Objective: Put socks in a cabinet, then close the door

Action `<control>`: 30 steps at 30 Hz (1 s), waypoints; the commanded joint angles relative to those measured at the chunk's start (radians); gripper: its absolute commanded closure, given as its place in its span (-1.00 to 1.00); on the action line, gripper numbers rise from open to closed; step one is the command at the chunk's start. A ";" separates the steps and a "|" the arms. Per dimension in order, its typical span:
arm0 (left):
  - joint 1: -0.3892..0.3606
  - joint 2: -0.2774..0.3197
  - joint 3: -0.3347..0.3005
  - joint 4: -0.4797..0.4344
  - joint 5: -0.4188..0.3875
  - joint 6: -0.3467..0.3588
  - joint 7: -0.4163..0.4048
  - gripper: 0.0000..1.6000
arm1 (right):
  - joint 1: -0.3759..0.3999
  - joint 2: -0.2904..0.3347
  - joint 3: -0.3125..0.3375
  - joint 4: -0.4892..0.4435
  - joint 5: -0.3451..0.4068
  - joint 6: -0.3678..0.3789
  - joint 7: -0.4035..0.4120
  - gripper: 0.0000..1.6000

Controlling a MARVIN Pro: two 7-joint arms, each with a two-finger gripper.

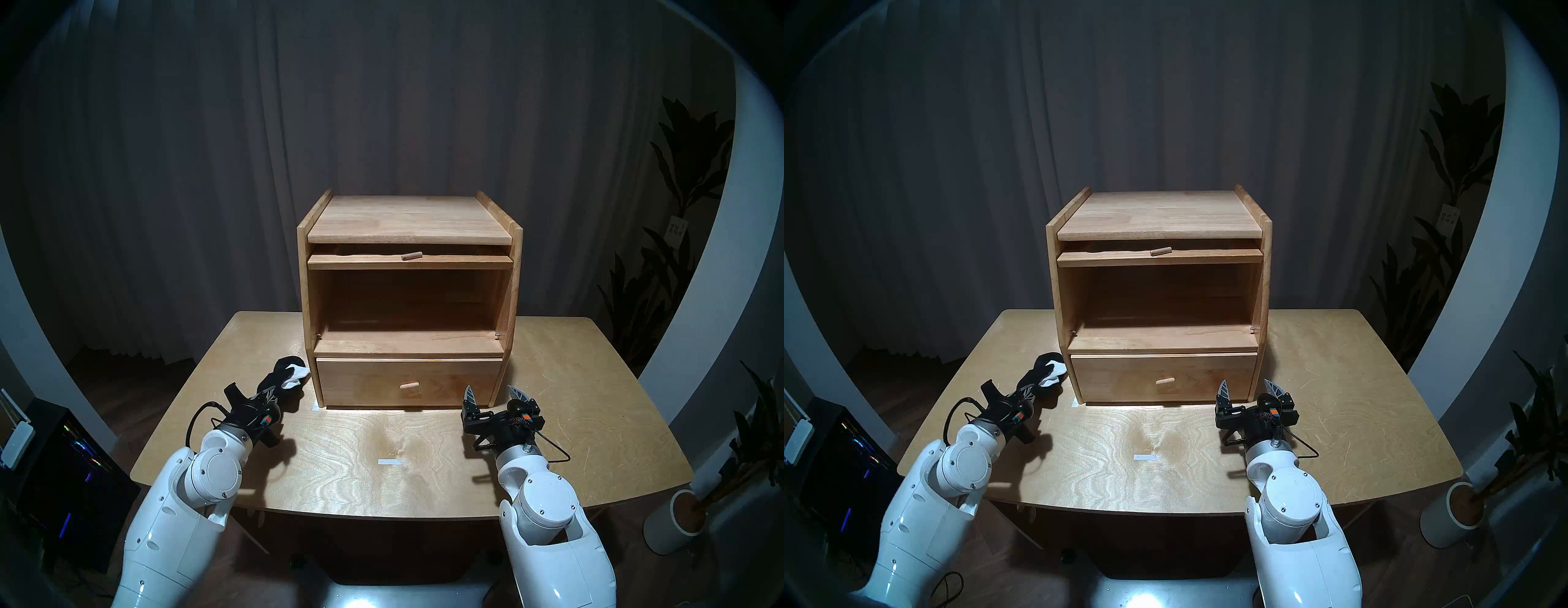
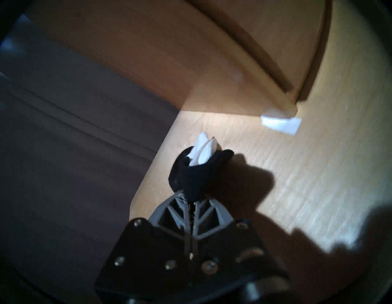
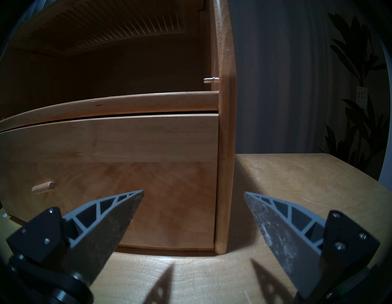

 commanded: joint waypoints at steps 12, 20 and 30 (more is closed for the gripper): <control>0.091 -0.213 -0.099 -0.248 -0.347 -0.169 0.177 1.00 | 0.010 0.000 0.001 -0.010 0.000 -0.005 0.000 -1.00; 0.159 -0.267 -0.034 -0.351 -0.530 -0.256 0.140 1.00 | 0.012 0.000 0.001 -0.005 0.000 -0.005 0.000 -1.00; 0.217 -0.313 0.064 -0.456 -0.744 -0.319 0.081 1.00 | 0.014 0.000 0.001 -0.002 0.000 -0.006 0.000 -1.00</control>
